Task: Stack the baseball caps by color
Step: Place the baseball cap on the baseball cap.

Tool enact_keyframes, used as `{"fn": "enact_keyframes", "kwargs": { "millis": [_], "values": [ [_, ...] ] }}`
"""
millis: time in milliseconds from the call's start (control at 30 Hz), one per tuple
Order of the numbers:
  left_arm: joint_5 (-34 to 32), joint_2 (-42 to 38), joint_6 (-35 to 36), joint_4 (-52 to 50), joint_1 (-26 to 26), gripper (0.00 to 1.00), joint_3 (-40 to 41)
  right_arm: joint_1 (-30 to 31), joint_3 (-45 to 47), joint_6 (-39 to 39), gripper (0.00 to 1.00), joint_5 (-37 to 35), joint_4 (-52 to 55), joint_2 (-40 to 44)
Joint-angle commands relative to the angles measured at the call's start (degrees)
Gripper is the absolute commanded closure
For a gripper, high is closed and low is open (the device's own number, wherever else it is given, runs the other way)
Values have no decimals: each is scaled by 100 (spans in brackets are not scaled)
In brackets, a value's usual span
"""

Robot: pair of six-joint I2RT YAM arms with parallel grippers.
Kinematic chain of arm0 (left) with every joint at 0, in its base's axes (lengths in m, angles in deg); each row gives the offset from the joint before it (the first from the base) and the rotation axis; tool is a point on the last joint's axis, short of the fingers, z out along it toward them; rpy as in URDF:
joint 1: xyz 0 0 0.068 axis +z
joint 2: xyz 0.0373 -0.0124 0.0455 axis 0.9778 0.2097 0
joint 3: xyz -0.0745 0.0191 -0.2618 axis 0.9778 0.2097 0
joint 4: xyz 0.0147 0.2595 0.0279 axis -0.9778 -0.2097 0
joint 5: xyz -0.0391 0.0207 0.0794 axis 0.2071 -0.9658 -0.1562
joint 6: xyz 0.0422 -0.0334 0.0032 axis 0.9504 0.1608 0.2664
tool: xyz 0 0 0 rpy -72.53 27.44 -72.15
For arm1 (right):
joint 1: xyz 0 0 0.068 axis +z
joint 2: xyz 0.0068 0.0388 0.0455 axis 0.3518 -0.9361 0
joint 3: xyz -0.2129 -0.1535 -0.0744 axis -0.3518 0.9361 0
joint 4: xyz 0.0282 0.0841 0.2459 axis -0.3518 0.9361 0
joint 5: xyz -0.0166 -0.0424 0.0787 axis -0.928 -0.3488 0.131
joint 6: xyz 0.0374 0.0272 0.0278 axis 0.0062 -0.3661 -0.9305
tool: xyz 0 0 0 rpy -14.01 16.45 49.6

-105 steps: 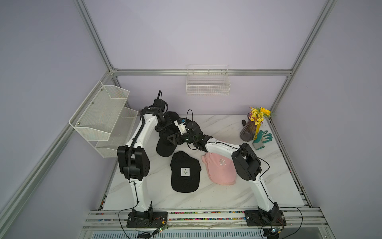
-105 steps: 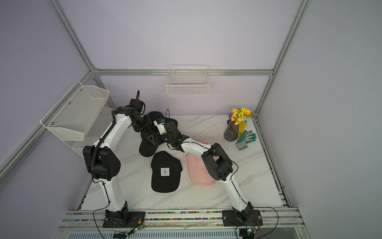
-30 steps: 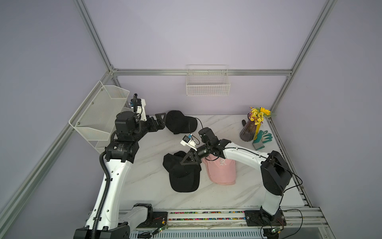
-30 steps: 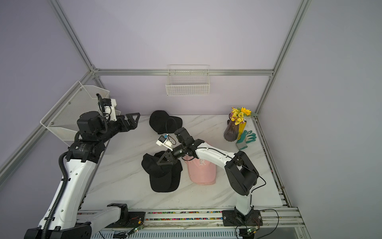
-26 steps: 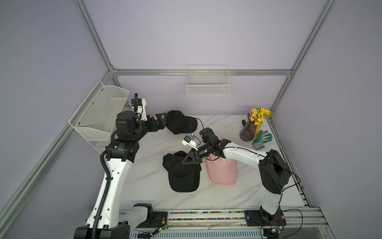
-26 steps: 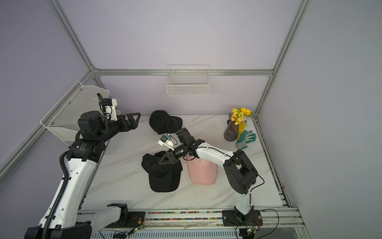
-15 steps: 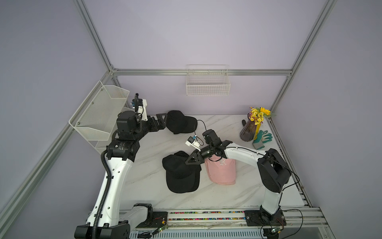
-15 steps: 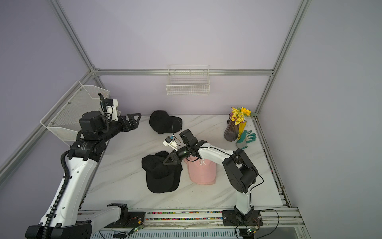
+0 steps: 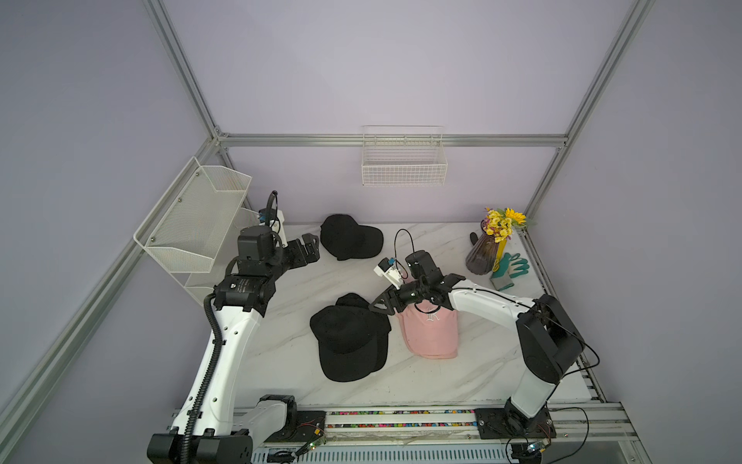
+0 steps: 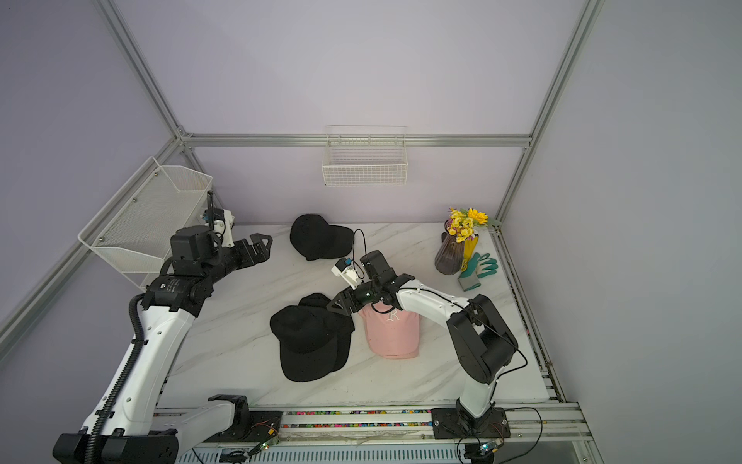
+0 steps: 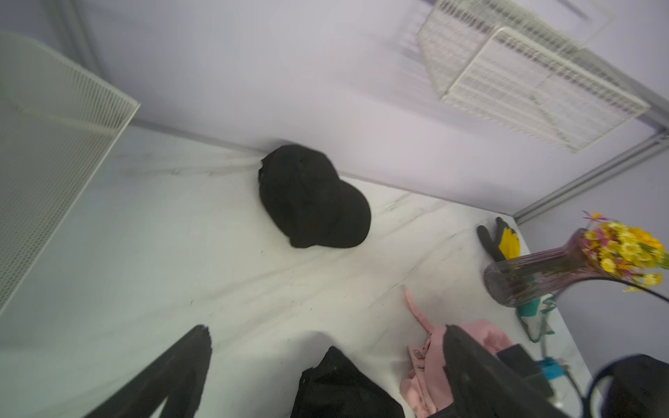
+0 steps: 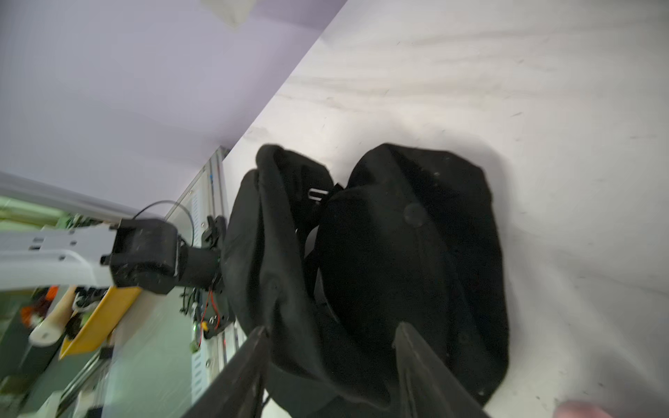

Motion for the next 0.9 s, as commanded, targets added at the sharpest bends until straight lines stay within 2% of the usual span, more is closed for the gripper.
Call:
{"fn": "enact_keyframes", "kwargs": {
  "millis": [0, 133, 300, 400, 567, 733, 867],
  "values": [
    [-989, -334, -887, -1086, 35, 0, 402, 425, 337, -580, 37, -1618, -515, 651],
    [-1061, -719, -1559, -1689, 42, 0, 1207, 1087, 721, -806, 30, -3119, -465, 1262],
    [-497, -1187, -2305, -1746, 49, 0, 2177, 1723, 1075, -1409, 25, -3752, -497, 1532],
    [25, -1523, -2581, -1267, 51, 0, 2690, 1933, 1143, -1660, 20, -3832, -495, 1460],
    [1424, -1898, -3327, 243, 57, 0, 3630, 1953, 1389, -2071, 3, -3809, -821, 1335],
    [2012, -1991, -4034, 1207, 61, 0, 4308, 1944, 1326, -2171, 3, -3724, -835, 1047],
    [2647, -2093, -4197, 2064, 61, 0, 4553, 1941, 1223, -2339, 3, -3538, -949, 717]
  ]
}}
